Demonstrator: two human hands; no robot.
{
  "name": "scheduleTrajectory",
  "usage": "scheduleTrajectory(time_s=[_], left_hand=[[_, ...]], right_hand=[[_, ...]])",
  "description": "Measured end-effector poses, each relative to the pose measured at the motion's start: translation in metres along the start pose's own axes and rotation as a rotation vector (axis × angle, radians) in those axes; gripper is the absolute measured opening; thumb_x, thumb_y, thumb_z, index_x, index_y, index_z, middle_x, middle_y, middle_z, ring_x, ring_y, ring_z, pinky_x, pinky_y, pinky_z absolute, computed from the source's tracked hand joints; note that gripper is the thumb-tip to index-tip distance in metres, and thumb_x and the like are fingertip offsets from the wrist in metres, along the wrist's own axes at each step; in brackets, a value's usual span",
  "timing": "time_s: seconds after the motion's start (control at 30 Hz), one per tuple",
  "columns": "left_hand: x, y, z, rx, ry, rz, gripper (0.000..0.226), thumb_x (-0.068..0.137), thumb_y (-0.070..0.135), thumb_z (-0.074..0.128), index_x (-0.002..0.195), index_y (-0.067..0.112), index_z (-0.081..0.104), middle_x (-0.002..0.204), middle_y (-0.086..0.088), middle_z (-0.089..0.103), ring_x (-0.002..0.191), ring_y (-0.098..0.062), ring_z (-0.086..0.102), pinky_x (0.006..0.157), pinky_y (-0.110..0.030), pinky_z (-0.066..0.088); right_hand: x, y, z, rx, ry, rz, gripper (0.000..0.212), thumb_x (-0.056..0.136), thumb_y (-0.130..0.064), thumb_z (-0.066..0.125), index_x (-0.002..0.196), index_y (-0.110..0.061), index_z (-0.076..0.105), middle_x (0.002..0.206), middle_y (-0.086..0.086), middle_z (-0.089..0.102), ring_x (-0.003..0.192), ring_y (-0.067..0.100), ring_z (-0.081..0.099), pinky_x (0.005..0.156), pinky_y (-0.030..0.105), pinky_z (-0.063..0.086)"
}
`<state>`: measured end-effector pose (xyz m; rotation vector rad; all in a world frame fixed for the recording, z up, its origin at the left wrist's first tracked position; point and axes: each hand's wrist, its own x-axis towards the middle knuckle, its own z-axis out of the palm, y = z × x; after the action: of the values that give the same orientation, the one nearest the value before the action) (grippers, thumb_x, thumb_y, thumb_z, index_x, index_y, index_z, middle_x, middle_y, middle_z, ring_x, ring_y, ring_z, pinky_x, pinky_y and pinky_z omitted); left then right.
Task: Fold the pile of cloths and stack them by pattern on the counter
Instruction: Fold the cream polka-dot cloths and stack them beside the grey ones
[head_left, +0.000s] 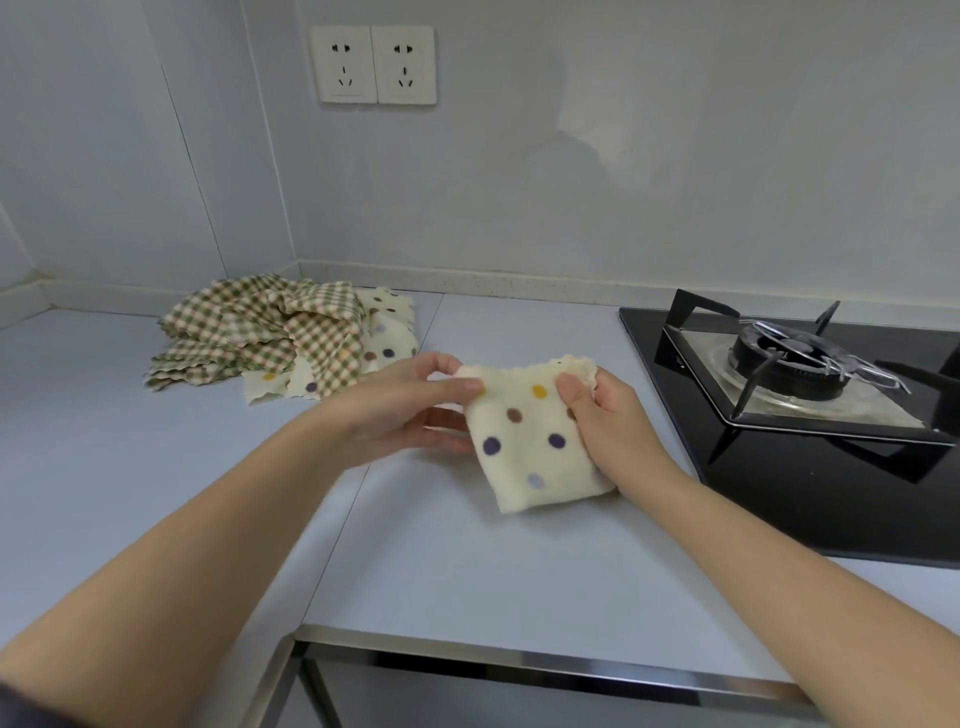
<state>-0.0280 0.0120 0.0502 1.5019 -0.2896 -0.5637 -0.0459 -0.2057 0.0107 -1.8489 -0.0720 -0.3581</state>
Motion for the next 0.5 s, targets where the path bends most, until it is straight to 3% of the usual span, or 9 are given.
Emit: scheduleTrajectory(time_s=[0.1, 0.17, 0.23, 0.27, 0.33, 0.43, 0.5], left_hand=[[0.009, -0.009, 0.027, -0.238, 0.208, -0.049, 0.025, 0.091, 0.021, 0.062, 0.107, 0.002, 0.056, 0.099, -0.015, 0.069, 0.081, -0.025, 0.07, 0.072, -0.039, 0.06], [0.015, -0.02, 0.043, -0.227, 0.309, -0.116, 0.024, 0.095, 0.021, 0.059, 0.104, 0.0, 0.061, 0.1, -0.015, 0.069, 0.085, -0.029, 0.069, 0.077, -0.046, 0.058], [0.02, -0.027, 0.054, -0.053, 0.46, -0.086, 0.019, 0.098, 0.024, 0.053, 0.092, 0.007, 0.06, 0.092, -0.014, 0.066, 0.078, -0.031, 0.067, 0.071, -0.046, 0.059], [0.021, -0.028, 0.056, 0.055, 0.541, -0.041, 0.023, 0.099, 0.028, 0.049, 0.085, 0.011, 0.055, 0.084, -0.011, 0.061, 0.066, -0.029, 0.062, 0.059, -0.039, 0.058], [0.021, -0.029, 0.058, 0.266, 0.643, 0.04, 0.031, 0.1, 0.035, 0.041, 0.077, 0.014, 0.046, 0.074, -0.003, 0.05, 0.051, -0.019, 0.047, 0.041, -0.022, 0.037], [0.023, -0.033, 0.059, 0.515, 0.666, 0.129, 0.04, 0.1, 0.039, 0.038, 0.07, 0.013, 0.042, 0.068, 0.002, 0.044, 0.057, -0.015, 0.039, 0.043, -0.022, 0.027], [0.021, -0.033, 0.059, 0.433, 0.628, 0.142, 0.043, 0.099, 0.043, 0.04, 0.071, 0.011, 0.048, 0.065, -0.001, 0.049, 0.055, -0.018, 0.044, 0.042, -0.018, 0.032]], right_hand=[[0.004, 0.004, 0.001, 0.062, 0.138, 0.077, 0.017, 0.1, -0.029, 0.047, 0.093, -0.021, 0.06, 0.09, 0.0, 0.068, 0.087, 0.019, 0.065, 0.087, 0.04, 0.052], [0.005, 0.005, 0.003, 0.08, 0.18, 0.098, 0.018, 0.101, -0.03, 0.045, 0.096, -0.02, 0.059, 0.092, 0.0, 0.068, 0.088, 0.02, 0.064, 0.088, 0.042, 0.052], [0.004, 0.004, 0.005, 0.072, 0.207, 0.083, 0.019, 0.101, -0.03, 0.044, 0.097, -0.018, 0.059, 0.092, 0.0, 0.068, 0.087, 0.018, 0.064, 0.086, 0.039, 0.052], [0.004, 0.003, 0.006, 0.058, 0.226, 0.061, 0.02, 0.102, -0.029, 0.043, 0.098, -0.017, 0.059, 0.093, 0.0, 0.068, 0.088, 0.018, 0.065, 0.084, 0.038, 0.052], [0.003, -0.001, 0.006, 0.052, 0.258, 0.02, 0.021, 0.102, -0.028, 0.043, 0.098, -0.015, 0.057, 0.092, 0.001, 0.068, 0.086, 0.017, 0.065, 0.079, 0.033, 0.051], [0.005, -0.004, 0.003, 0.064, 0.311, -0.018, 0.019, 0.102, -0.027, 0.043, 0.094, -0.015, 0.056, 0.084, -0.004, 0.065, 0.078, 0.012, 0.062, 0.07, 0.025, 0.048], [0.004, -0.005, -0.001, 0.07, 0.298, -0.023, 0.018, 0.102, -0.026, 0.044, 0.094, -0.016, 0.057, 0.083, -0.006, 0.064, 0.075, 0.006, 0.062, 0.069, 0.022, 0.049]])
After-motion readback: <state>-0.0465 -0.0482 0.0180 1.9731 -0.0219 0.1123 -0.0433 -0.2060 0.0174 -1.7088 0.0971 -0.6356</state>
